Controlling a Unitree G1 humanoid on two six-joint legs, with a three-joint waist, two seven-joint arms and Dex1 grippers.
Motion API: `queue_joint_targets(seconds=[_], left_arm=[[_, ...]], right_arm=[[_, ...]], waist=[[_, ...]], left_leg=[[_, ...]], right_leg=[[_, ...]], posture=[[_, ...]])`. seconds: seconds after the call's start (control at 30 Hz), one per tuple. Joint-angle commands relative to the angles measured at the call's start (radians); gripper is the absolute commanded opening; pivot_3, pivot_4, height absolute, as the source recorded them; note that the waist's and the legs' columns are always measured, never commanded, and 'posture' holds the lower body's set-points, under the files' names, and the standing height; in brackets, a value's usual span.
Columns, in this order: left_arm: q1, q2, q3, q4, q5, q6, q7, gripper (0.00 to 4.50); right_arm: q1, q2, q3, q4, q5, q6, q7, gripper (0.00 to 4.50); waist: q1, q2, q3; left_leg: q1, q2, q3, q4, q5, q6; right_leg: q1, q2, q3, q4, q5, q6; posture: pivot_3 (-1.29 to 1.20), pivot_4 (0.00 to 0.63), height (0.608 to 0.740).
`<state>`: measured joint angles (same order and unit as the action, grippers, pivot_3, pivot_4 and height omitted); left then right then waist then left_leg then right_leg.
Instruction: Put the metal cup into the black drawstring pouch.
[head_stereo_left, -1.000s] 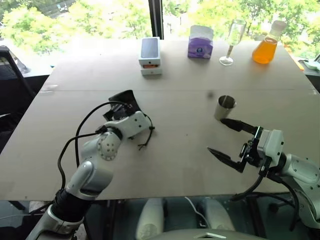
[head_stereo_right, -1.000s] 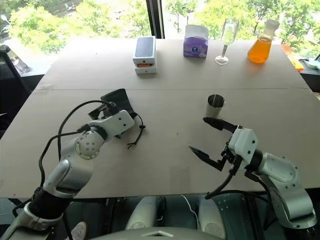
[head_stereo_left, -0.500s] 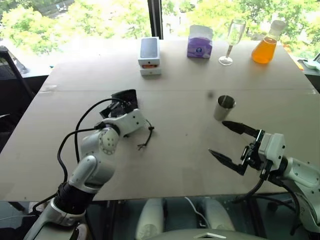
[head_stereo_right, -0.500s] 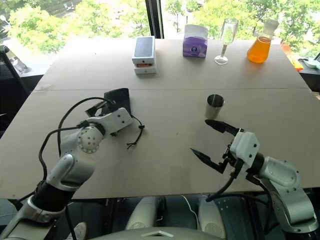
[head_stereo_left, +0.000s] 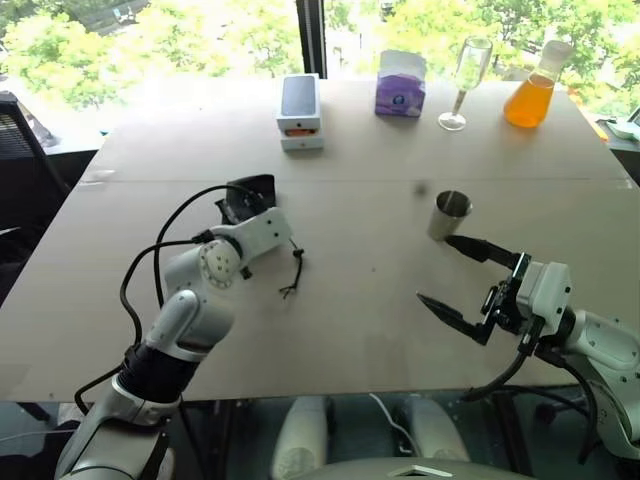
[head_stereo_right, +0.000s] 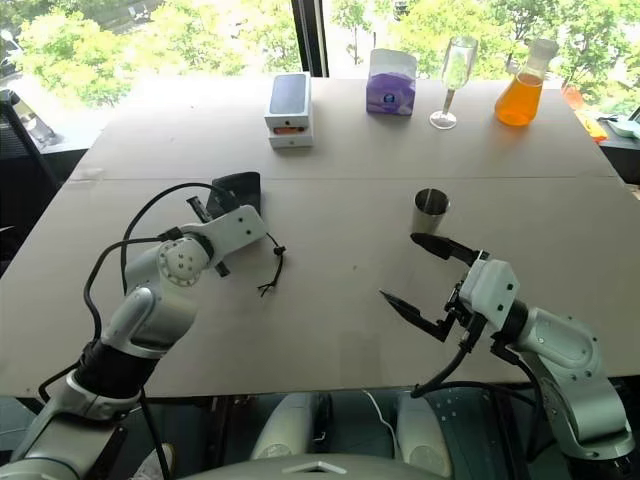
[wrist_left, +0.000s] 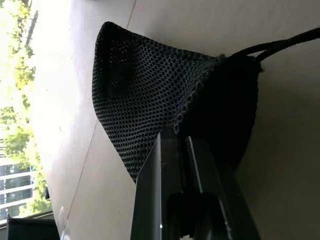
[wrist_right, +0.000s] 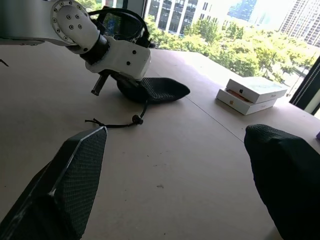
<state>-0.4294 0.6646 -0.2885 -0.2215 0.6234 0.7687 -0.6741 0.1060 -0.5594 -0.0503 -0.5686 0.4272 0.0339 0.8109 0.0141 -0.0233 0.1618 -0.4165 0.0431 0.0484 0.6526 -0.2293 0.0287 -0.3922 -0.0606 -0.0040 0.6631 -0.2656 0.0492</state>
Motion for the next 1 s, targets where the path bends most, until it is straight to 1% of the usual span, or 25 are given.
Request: queue_joint_targets(seconds=[0.03, 0.17, 0.27, 0.3, 0.4, 0.47, 0.5, 0.53, 0.57, 0.6, 0.7, 0.83, 0.9, 1.0], left_arm=[[-0.046, -0.011, 0.01, -0.002, -0.038, 0.056, -0.062, 0.08], [-0.104, -0.044, 0.041, 0.003, -0.141, 0.215, -0.166, 0.08], [-0.159, -0.071, 0.053, 0.002, -0.22, 0.341, -0.203, 0.08], [-0.171, -0.068, 0.041, 0.0, -0.227, 0.345, -0.199, 0.08], [-0.166, -0.011, -0.033, 0.005, -0.176, 0.232, -0.141, 0.08], [-0.157, 0.022, -0.072, 0.011, -0.129, 0.174, -0.084, 0.58], [-0.152, 0.022, -0.077, 0.007, -0.125, 0.167, -0.068, 0.77], [-0.148, 0.018, -0.079, 0.0, -0.125, 0.171, -0.056, 1.32], [-0.142, 0.022, -0.089, -0.009, -0.106, 0.157, -0.033, 1.64], [-0.134, 0.021, -0.093, -0.018, -0.096, 0.157, -0.019, 2.21], [-0.108, 0.038, -0.105, -0.03, -0.063, 0.118, 0.013, 2.21], [-0.08, 0.068, -0.094, -0.018, -0.063, 0.072, 0.018, 2.21], [-0.084, 0.077, -0.081, 0.004, -0.077, 0.034, 0.016, 1.68], [-0.097, 0.078, -0.063, 0.03, -0.109, 0.008, -0.009, 0.31]], right_arm=[[-0.01, 0.005, -0.01, -0.017, 0.001, 0.007, -0.025, 4.5], [-0.023, 0.005, -0.014, -0.014, 0.001, 0.027, -0.05, 4.5], [-0.032, 0.004, -0.013, -0.009, -0.007, 0.028, -0.057, 4.5], [-0.034, 0.006, -0.009, -0.009, -0.01, 0.028, -0.06, 4.5], [-0.041, 0.011, 0.0, -0.014, -0.017, 0.033, -0.07, 4.5], [-0.045, 0.016, 0.005, -0.019, -0.02, 0.037, -0.075, 4.5], [-0.044, 0.016, 0.005, -0.022, -0.021, 0.039, -0.076, 4.5], [-0.043, 0.017, 0.005, -0.025, -0.02, 0.041, -0.077, 4.5], [-0.041, 0.016, 0.005, -0.028, -0.02, 0.042, -0.078, 4.5], [-0.04, 0.015, 0.004, -0.031, -0.019, 0.044, -0.079, 4.5], [-0.037, 0.014, 0.004, -0.036, -0.018, 0.047, -0.082, 4.5], [-0.038, 0.014, 0.007, -0.032, -0.022, 0.048, -0.082, 4.5], [-0.04, 0.015, 0.01, -0.029, -0.026, 0.047, -0.084, 4.5], [-0.042, 0.015, 0.012, -0.026, -0.042, 0.058, -0.098, 4.5]], waist=[[0.0, 0.0, 0.0], [-0.001, 0.0, 0.0], [0.0, 0.0, 0.0], [0.0, 0.0, 0.0], [-0.005, 0.0, 0.0], [-0.005, 0.0, 0.0], [-0.004, 0.0, 0.0], [-0.002, 0.0, 0.0], [-0.002, 0.0, 0.0], [0.0, 0.0, 0.0], [0.0, 0.0, 0.0], [-0.001, 0.0, 0.0], [-0.001, 0.0, 0.0], [-0.001, 0.0, 0.0]], left_leg=[[0.0, 0.0, 0.0, 0.0, 0.0, 0.0], [0.0, 0.0, 0.0, 0.0, 0.0, 0.0], [0.0, 0.0, 0.0, 0.001, 0.0, 0.0], [0.0, 0.0, 0.0, 0.001, 0.0, 0.0], [0.0, 0.0, 0.0, 0.001, 0.0, 0.0], [0.0, 0.0, 0.0, 0.001, 0.0, 0.0], [0.0, 0.0, 0.0, 0.001, 0.0, 0.0], [0.0, 0.0, 0.0, 0.001, 0.0, 0.0], [0.0, 0.0, 0.0, 0.001, 0.0, 0.0], [0.0, 0.0, 0.0, 0.001, 0.0, 0.0], [0.0, 0.0, 0.0, 0.001, 0.0, 0.0], [0.0, 0.0, 0.0, 0.001, 0.0, 0.0], [0.0, 0.0, 0.0, 0.001, 0.0, 0.0], [0.0, 0.0, 0.0, 0.001, 0.0, 0.0]], right_leg=[[0.0, 0.0, 0.0, 0.0, 0.0, 0.0], [0.0, 0.0, 0.0, 0.0, 0.0, 0.0], [0.0, 0.0, 0.0, 0.001, 0.0, 0.0], [0.0, 0.0, 0.0, 0.001, 0.0, 0.0], [0.0, 0.0, 0.001, 0.001, 0.0, 0.0], [0.0, 0.001, 0.001, 0.001, 0.0, 0.0], [0.0, 0.001, 0.001, 0.001, 0.0, 0.0], [0.0, 0.001, 0.001, 0.001, 0.0, 0.0], [0.0, 0.001, 0.001, 0.001, 0.0, 0.0], [0.0, 0.001, 0.001, 0.001, 0.0, 0.0], [0.0, 0.0, 0.001, 0.0, 0.0, 0.0], [0.0, 0.001, 0.001, 0.001, 0.0, 0.0], [0.0, 0.001, 0.001, 0.001, 0.0, 0.0], [0.0, 0.001, 0.001, 0.001, 0.0, 0.0]], posture=[[0.0, 0.15, 0.74], [0.0, 0.15, 0.74], [0.0, 0.15, 0.74], [0.0, 0.15, 0.74], [0.0, 0.15, 0.74], [0.0, 0.15, 0.74], [0.0, 0.15, 0.74], [0.0, 0.15, 0.74], [0.0, 0.15, 0.74], [0.0, 0.15, 0.74], [0.0, 0.15, 0.74], [0.0, 0.15, 0.74], [0.0, 0.15, 0.74], [0.0, 0.15, 0.74]])
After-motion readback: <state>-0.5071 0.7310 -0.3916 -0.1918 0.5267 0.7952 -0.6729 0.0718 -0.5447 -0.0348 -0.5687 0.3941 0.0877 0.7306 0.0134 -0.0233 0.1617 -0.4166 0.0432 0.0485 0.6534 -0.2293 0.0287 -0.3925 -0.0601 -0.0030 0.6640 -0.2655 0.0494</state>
